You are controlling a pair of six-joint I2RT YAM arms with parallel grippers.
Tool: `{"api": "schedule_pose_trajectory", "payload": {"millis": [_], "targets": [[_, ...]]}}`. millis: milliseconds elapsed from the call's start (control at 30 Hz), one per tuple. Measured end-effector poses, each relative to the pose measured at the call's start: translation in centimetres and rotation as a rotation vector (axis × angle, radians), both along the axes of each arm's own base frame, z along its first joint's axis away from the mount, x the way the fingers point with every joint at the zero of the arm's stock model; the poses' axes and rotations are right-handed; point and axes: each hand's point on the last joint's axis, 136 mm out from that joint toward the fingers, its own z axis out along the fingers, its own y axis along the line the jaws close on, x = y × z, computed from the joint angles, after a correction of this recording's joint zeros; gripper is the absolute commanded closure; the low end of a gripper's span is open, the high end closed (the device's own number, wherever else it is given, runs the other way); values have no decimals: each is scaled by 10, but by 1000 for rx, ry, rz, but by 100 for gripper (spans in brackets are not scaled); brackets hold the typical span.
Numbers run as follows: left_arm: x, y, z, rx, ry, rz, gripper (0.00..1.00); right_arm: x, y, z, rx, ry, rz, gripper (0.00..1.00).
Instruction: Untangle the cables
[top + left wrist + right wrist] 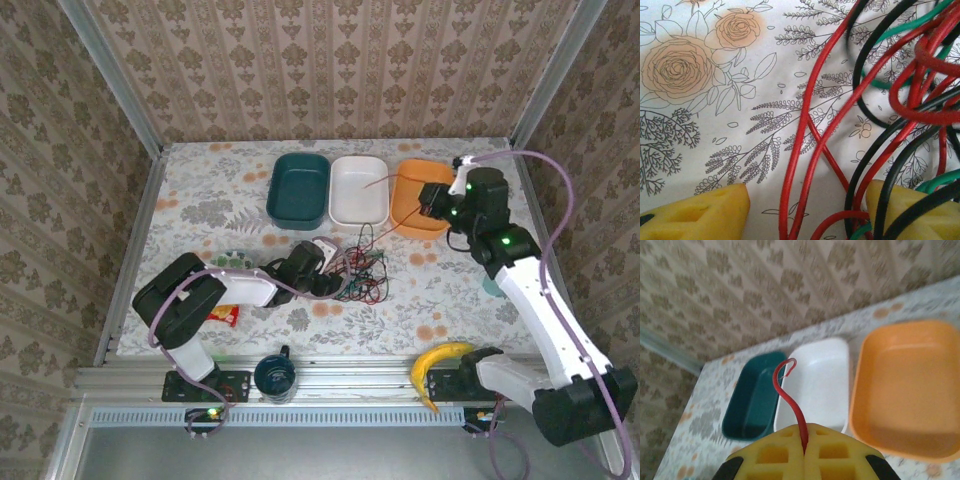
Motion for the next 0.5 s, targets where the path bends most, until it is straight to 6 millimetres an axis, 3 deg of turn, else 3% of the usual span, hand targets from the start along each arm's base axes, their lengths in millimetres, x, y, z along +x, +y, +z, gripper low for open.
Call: {"api": "schedule_pose_trajectory", "payload": {"millis": [167, 500], "targets": [[2, 0, -1, -1, -5, 13, 34, -5, -30, 30, -5, -109, -106, 100], [2, 0, -1, -9, -11, 20, 32, -3, -65, 64, -3, -210, -212, 100]]}}
